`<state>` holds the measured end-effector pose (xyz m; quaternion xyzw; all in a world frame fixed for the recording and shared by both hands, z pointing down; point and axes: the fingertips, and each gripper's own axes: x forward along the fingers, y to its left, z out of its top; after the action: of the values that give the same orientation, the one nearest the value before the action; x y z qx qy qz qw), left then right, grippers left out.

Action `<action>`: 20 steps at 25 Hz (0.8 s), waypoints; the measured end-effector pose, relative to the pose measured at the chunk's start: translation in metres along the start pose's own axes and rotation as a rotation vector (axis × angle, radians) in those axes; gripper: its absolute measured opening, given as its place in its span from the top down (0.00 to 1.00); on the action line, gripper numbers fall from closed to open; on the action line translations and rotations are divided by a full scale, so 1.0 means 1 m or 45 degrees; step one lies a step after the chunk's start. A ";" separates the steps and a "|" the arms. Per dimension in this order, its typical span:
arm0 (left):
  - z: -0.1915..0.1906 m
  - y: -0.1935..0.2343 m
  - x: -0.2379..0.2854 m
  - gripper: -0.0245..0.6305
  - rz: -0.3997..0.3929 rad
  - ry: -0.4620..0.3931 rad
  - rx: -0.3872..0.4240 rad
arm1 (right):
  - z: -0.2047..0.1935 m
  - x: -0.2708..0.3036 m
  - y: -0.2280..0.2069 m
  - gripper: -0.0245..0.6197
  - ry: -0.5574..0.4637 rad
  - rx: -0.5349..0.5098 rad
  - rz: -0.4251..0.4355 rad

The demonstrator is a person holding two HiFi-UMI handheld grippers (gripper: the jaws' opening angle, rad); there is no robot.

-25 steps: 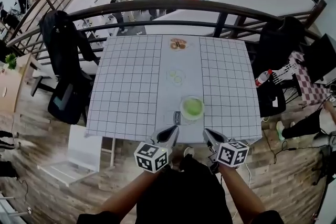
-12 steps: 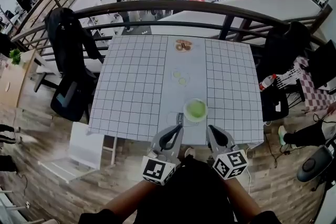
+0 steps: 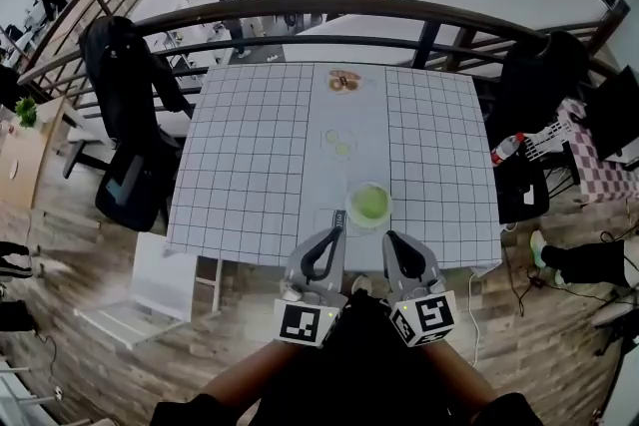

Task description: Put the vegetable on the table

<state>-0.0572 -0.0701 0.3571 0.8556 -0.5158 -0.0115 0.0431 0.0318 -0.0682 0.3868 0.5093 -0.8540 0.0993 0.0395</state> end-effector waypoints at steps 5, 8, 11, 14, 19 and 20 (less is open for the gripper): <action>0.010 0.001 -0.011 0.95 -0.020 0.007 0.014 | 0.016 -0.006 0.017 0.97 -0.005 -0.039 -0.022; -0.003 0.002 -0.006 0.95 -0.043 0.017 0.011 | 0.007 -0.001 0.015 0.97 -0.001 -0.052 -0.021; -0.001 0.000 -0.012 0.95 -0.068 0.034 -0.005 | 0.008 -0.004 0.020 0.97 0.003 -0.052 -0.010; -0.015 -0.010 -0.008 0.95 -0.080 0.048 -0.005 | -0.002 -0.010 0.011 0.97 0.003 -0.045 -0.020; -0.018 -0.012 -0.009 0.95 -0.086 0.049 -0.008 | -0.007 -0.016 0.008 0.97 -0.003 -0.036 -0.054; -0.017 -0.011 -0.010 0.95 -0.084 0.044 -0.006 | -0.008 -0.017 0.009 0.97 0.000 -0.035 -0.060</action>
<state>-0.0508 -0.0552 0.3729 0.8721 -0.4864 0.0007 0.0539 0.0318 -0.0484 0.3906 0.5287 -0.8430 0.0864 0.0487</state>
